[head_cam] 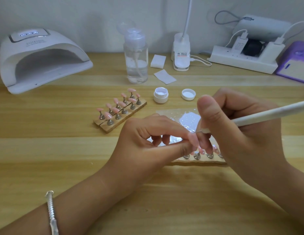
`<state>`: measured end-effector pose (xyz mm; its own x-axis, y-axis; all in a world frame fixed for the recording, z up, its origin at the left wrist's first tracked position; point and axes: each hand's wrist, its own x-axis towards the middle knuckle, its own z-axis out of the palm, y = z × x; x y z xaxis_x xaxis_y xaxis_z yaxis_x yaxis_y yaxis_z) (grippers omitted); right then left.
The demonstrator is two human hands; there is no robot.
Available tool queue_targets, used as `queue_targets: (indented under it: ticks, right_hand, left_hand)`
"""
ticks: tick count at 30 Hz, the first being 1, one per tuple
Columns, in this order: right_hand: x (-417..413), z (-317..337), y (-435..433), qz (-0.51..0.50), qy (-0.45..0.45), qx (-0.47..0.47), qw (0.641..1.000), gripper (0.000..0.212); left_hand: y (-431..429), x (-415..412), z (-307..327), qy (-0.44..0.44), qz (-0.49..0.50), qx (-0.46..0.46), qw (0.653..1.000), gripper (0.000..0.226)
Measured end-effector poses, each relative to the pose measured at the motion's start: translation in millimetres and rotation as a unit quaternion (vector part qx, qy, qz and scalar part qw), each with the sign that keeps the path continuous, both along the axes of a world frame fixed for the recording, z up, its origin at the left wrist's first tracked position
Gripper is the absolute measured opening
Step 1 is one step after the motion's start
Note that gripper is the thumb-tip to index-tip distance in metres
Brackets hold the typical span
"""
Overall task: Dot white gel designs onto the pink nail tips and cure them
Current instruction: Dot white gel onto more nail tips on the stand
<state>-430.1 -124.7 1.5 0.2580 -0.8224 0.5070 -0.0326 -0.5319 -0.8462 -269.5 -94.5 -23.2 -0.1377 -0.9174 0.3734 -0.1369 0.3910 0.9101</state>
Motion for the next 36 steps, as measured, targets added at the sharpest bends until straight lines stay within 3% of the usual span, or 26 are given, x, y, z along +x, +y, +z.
queue_targets:
  ticks: [11,19,36]
  right_hand:
    - [-1.1,-1.0,-0.3,0.004,0.013,-0.006,1.000,0.039]
    - [-0.6,-1.4,0.7,0.022,-0.027,0.020,0.999,0.040]
    - [-1.4,-2.2,-0.3,0.013,0.001,0.002,1.000,0.040]
  left_hand:
    - [0.7,-0.7,1.4,-0.024,0.003,-0.022,0.999,0.002]
    - [1.2,-0.6,0.5,-0.019,0.003,-0.020,1.000,0.003]
    - [1.5,-1.2,1.4,-0.018,0.006,-0.023,1.000,0.005]
